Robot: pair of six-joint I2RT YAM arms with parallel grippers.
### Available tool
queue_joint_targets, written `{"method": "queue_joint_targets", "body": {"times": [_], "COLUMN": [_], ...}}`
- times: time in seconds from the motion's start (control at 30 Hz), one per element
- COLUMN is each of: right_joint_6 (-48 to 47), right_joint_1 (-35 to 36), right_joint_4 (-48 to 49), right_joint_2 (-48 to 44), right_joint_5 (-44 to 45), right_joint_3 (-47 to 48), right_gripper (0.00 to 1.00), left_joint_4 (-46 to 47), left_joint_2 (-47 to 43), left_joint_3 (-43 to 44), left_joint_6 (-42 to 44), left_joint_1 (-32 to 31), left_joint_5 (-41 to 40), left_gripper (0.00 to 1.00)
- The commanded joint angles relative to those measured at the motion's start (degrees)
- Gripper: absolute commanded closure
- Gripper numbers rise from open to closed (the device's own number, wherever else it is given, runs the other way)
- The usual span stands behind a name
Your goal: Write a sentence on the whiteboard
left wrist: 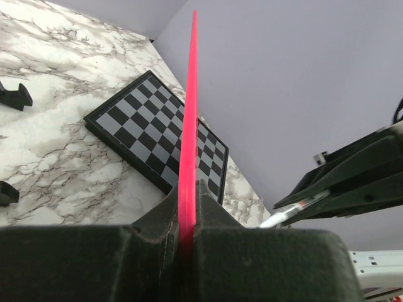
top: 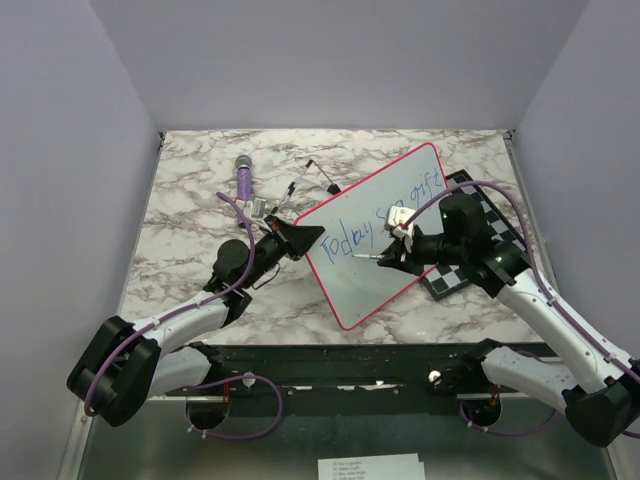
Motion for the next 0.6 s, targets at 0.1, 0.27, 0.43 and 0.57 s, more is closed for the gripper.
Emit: {"method": "queue_joint_targets", "body": {"times": [0.1, 0.27, 0.43, 0.57], "right_joint_6": [3.7, -1.6, -3.3, -2.7], "right_joint_1": [0.2, 0.2, 0.3, 0.4], "right_joint_4": [-5.8, -1.7, 1.3, 2.4], "right_joint_2": [0.3, -2.6, -3.0, -2.0], "right_joint_5": [-5.4, -2.9, -0.1, 1.2], "right_joint_3": [8.7, -1.3, -6.8, -7.0], "right_gripper": [1.0, 1.0, 0.99, 1.0], "left_joint_4": [5.6, 5.7, 6.5, 7.1], "left_joint_2": [-2.0, -1.8, -1.5, -1.4], "left_joint_3": [1.7, 1.7, 1.5, 1.3], "left_joint_6": [0.2, 0.0, -0.4, -0.6], "left_joint_1": [-0.1, -0.1, -0.1, -0.1], "left_joint_5": [-2.1, -2.1, -1.9, -1.9], "left_gripper": [1.0, 1.0, 1.0, 1.0]}}
